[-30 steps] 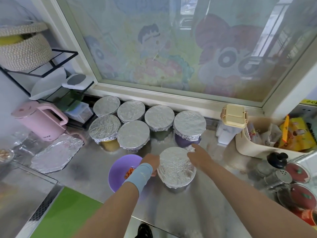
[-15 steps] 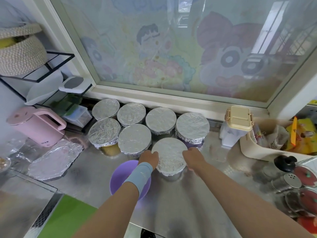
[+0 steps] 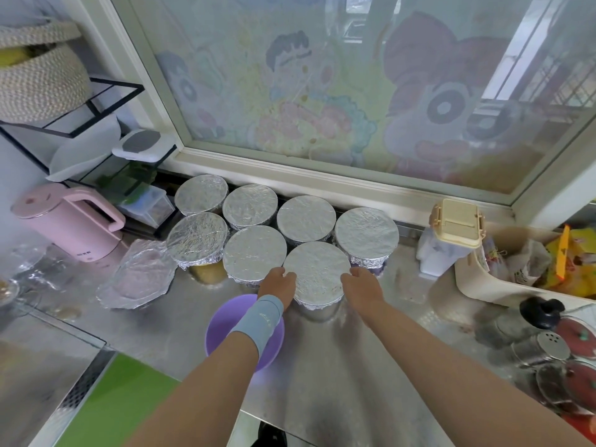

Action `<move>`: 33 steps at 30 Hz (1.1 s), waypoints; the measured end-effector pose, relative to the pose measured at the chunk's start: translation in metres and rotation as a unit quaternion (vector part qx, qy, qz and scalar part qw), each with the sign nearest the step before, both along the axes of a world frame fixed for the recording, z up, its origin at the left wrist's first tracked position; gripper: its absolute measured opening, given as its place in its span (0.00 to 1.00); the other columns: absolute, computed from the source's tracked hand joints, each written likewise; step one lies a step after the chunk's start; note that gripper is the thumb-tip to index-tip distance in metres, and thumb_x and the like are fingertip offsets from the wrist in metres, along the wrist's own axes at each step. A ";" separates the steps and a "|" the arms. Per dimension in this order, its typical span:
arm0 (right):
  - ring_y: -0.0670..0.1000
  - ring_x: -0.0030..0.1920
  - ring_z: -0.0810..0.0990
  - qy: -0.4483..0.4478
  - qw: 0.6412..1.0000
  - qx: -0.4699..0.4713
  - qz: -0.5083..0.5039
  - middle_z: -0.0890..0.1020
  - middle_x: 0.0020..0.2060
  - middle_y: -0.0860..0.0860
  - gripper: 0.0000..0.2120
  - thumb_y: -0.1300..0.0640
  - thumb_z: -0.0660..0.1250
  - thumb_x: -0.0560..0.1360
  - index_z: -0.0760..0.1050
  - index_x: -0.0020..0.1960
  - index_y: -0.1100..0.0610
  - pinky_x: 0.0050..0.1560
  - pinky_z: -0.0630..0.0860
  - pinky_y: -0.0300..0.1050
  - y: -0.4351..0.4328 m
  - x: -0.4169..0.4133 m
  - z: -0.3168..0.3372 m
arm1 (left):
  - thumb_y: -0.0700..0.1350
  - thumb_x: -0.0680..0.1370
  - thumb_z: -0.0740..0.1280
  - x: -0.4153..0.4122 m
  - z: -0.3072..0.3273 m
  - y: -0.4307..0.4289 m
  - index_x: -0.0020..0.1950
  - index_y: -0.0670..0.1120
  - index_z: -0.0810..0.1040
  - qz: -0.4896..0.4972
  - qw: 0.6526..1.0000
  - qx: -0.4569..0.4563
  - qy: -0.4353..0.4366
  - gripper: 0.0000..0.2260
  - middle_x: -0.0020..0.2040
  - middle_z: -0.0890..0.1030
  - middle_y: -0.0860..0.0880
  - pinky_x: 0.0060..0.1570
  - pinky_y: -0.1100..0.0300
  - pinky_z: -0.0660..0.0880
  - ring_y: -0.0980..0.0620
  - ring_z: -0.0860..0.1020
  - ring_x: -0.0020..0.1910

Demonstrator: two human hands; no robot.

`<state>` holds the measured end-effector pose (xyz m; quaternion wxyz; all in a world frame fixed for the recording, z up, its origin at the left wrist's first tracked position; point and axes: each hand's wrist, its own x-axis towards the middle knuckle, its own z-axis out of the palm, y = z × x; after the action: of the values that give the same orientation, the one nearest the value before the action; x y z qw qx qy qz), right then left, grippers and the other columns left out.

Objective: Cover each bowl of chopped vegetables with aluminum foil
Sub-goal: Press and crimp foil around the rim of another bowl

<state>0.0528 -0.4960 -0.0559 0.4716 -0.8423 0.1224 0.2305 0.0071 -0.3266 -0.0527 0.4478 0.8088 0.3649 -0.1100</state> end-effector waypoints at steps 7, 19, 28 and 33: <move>0.48 0.55 0.74 -0.172 0.970 -0.015 0.172 0.72 0.58 0.49 0.14 0.58 0.63 0.74 0.73 0.59 0.49 0.60 0.69 0.45 0.056 -0.025 0.031 | 0.43 0.78 0.60 -0.023 0.024 0.030 0.62 0.47 0.75 0.031 0.996 0.050 -0.074 0.13 0.60 0.78 0.48 0.50 0.58 0.72 0.47 0.78 0.51; 0.51 0.49 0.80 -0.104 0.950 0.011 0.295 0.81 0.48 0.48 0.07 0.57 0.65 0.73 0.79 0.50 0.53 0.50 0.76 0.44 0.281 -0.063 0.038 | 0.45 0.79 0.58 -0.078 0.025 0.240 0.63 0.49 0.74 0.037 0.994 0.089 -0.046 0.14 0.62 0.75 0.47 0.53 0.55 0.74 0.45 0.76 0.56; 0.55 0.60 0.77 -0.012 0.944 -0.078 0.320 0.77 0.61 0.54 0.18 0.59 0.60 0.78 0.73 0.67 0.55 0.56 0.71 0.41 0.428 -0.087 -0.013 | 0.45 0.80 0.59 -0.110 -0.022 0.406 0.76 0.53 0.64 0.007 0.992 0.111 0.052 0.23 0.75 0.63 0.45 0.70 0.48 0.64 0.42 0.62 0.74; 0.49 0.46 0.79 0.093 0.966 -0.052 0.237 0.77 0.55 0.54 0.25 0.58 0.65 0.74 0.69 0.72 0.52 0.47 0.76 0.38 0.455 -0.093 -0.049 | 0.47 0.81 0.61 -0.119 -0.052 0.448 0.80 0.49 0.52 0.061 0.993 0.023 0.095 0.30 0.79 0.57 0.43 0.72 0.49 0.61 0.40 0.58 0.76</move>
<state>-0.0399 -0.0408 -0.1046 0.3454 -0.8455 -0.0253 0.4065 -0.1116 0.1217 -0.1046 0.3985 0.7807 0.4573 -0.1503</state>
